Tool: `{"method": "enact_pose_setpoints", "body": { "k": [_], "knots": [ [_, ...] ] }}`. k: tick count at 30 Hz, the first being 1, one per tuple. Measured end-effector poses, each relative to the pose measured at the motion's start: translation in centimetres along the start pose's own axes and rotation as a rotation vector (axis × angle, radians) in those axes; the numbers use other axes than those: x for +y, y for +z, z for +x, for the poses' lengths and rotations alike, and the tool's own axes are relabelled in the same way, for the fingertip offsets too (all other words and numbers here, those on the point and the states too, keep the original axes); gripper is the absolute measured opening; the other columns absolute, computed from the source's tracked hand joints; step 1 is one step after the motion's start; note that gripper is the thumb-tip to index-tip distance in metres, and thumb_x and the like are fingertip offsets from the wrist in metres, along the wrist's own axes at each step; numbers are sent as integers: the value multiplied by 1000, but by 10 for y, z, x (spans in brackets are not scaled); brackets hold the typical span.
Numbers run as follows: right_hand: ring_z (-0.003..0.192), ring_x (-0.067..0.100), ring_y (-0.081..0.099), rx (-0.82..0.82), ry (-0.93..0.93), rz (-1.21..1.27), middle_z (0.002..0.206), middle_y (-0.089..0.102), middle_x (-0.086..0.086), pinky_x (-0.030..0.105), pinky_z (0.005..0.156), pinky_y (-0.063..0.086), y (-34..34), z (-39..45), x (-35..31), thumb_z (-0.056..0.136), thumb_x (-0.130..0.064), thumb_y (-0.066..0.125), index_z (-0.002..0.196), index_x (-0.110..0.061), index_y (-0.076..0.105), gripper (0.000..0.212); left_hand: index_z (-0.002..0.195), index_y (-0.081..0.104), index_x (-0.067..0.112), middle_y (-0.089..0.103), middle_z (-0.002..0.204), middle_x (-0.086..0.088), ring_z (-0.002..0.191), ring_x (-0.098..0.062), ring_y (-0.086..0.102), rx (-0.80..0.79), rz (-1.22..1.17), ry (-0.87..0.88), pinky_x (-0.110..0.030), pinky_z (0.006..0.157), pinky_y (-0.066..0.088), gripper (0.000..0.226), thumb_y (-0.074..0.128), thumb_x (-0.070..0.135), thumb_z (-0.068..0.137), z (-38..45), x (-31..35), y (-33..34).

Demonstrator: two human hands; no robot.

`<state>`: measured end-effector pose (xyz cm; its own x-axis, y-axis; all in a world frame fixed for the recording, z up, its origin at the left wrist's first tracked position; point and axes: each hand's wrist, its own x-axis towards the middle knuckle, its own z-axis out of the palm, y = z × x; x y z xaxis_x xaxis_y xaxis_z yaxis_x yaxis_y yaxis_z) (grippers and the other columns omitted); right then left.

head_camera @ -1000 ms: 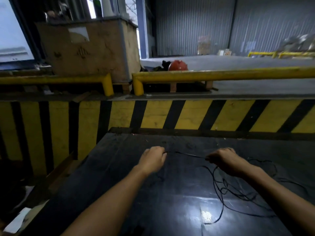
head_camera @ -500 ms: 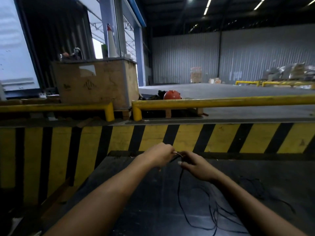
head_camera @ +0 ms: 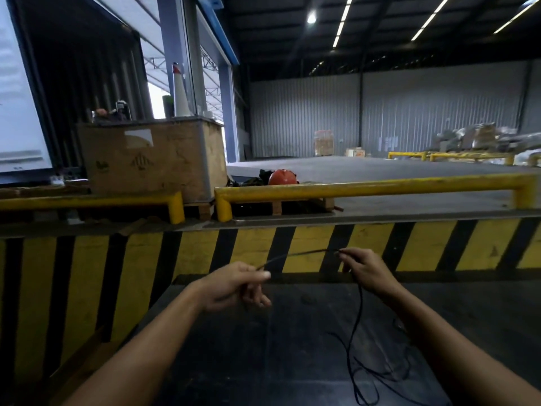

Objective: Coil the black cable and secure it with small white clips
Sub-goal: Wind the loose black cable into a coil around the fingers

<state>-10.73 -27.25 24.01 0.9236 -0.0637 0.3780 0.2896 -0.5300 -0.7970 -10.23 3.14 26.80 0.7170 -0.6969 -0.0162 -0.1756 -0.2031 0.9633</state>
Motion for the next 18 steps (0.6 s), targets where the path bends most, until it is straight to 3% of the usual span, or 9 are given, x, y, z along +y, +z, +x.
{"method": "enact_pose_setpoints", "body": {
  "k": [2, 4, 6, 10, 12, 15, 16, 18],
  "knots": [
    [70, 8, 59, 65, 31, -11, 79, 63, -4, 18, 55, 40, 0, 0, 8, 97, -21, 48, 108, -18, 65, 21, 63, 54, 10, 65, 58, -7, 67, -22, 70, -13, -319, 103, -57, 99, 42, 31, 62, 33, 82, 0, 7, 5],
    [71, 7, 60, 33, 37, -39, 81, 64, -5, 18, 56, 43, 2, 1, 13, 97, -22, 48, 109, -18, 65, 21, 61, 57, 12, 68, 62, -8, 65, -21, 70, -2, -479, 207, -47, 85, 54, 33, 60, 37, 83, 7, 17, 13],
    [68, 8, 59, -25, 31, -66, 79, 64, -3, 18, 56, 46, 8, -4, 16, 97, -23, 47, 106, -19, 65, 21, 68, 67, 13, 74, 78, -10, 77, -22, 72, -2, -618, 293, -41, 78, 59, 34, 56, 39, 87, 18, 32, 19],
    [66, 3, 57, -352, 9, -190, 77, 60, -6, 22, 60, 48, 43, -35, 15, 98, -33, 41, 89, -24, 62, 24, 114, 69, 23, 67, 125, -2, 118, -22, 60, 45, -746, 432, -51, 96, 46, 37, 49, 41, 90, 48, 57, 25],
    [67, 6, 55, -540, -61, -311, 76, 58, -8, 29, 63, 48, 64, -52, 9, 98, -40, 39, 86, -25, 57, 27, 121, 64, 35, 59, 133, 7, 126, -19, 49, 143, -647, 421, -58, 102, 34, 36, 51, 45, 88, 63, 58, 25],
    [66, 3, 53, -680, -152, -444, 79, 56, -11, 24, 59, 42, 64, -62, -5, 97, -43, 38, 94, -23, 56, 27, 123, 53, 53, 38, 147, 14, 138, -17, 28, 321, -213, 286, -66, 106, 21, 33, 40, 52, 93, 72, 44, 17],
    [66, 2, 53, -684, -164, -453, 80, 56, -11, 23, 60, 43, 52, -60, -10, 98, -41, 38, 94, -24, 56, 24, 123, 49, 56, 34, 149, 15, 137, -15, 27, 357, -5, 219, -59, 106, 27, 32, 37, 52, 94, 71, 37, 12],
    [67, 1, 55, -627, -191, -446, 79, 56, -10, 19, 63, 44, 17, -48, -21, 97, -37, 42, 91, -29, 56, 18, 123, 47, 54, 37, 148, 10, 131, -10, 36, 327, 430, 79, -29, 96, 36, 30, 34, 49, 96, 68, 18, 2]
  ]
}}
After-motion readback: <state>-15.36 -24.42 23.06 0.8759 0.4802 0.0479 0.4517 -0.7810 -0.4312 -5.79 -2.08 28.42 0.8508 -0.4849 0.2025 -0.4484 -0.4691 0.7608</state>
